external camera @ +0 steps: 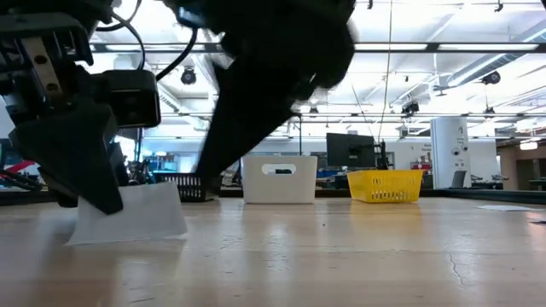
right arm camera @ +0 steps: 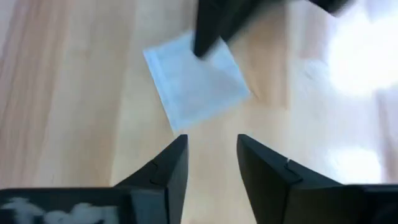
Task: Pick & Place First Aid Supplies
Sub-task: Put the blue bandage into the white bin
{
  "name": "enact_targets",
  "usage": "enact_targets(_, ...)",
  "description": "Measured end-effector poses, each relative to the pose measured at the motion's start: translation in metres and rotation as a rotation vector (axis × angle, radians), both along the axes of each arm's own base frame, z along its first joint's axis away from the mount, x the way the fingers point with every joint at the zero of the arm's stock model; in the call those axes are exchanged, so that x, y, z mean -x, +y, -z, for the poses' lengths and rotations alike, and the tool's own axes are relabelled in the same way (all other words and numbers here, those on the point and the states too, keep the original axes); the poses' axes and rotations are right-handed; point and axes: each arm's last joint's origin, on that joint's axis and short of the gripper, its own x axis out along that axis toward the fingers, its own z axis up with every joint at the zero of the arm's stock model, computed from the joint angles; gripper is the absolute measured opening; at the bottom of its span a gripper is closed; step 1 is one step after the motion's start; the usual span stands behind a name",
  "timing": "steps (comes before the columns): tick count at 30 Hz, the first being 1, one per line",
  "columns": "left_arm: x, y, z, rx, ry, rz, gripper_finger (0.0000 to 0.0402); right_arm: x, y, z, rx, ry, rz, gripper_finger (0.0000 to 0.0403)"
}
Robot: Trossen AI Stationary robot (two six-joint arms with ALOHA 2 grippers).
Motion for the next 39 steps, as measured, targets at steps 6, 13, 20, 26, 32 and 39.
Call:
enact_targets(6, 0.000, 0.006, -0.009, -0.043, -0.043, 0.009, 0.0000, 0.022, -0.011, -0.029, 0.036, 0.088, 0.106, 0.0154)
enact_targets(13, 0.003, 0.023, -0.028, -0.091, -0.119, -0.004, 0.0000, 0.047, -0.014, -0.049, 0.210, 0.121, 0.163, 0.0143)
enact_targets(20, 0.008, 0.045, -0.054, -0.169, -0.201, -0.032, 0.0000, 0.068, -0.017, -0.050, 0.314, 0.194, 0.218, 0.0121)
enact_targets(26, 0.011, 0.070, -0.081, -0.245, -0.338, -0.106, 0.0000, 0.089, -0.026, -0.049, 0.344, 0.218, 0.248, 0.0102)
enact_targets(32, 0.012, 0.099, -0.096, -0.357, -0.414, -0.226, 0.0000, 0.126, -0.045, -0.057, 0.327, 0.159, 0.382, 0.0076)
enact_targets(39, 0.005, 0.140, -0.099, -0.444, -0.456, -0.380, 0.0000, 0.167, -0.067, -0.064, 0.218, -0.019, 0.555, 0.0049)
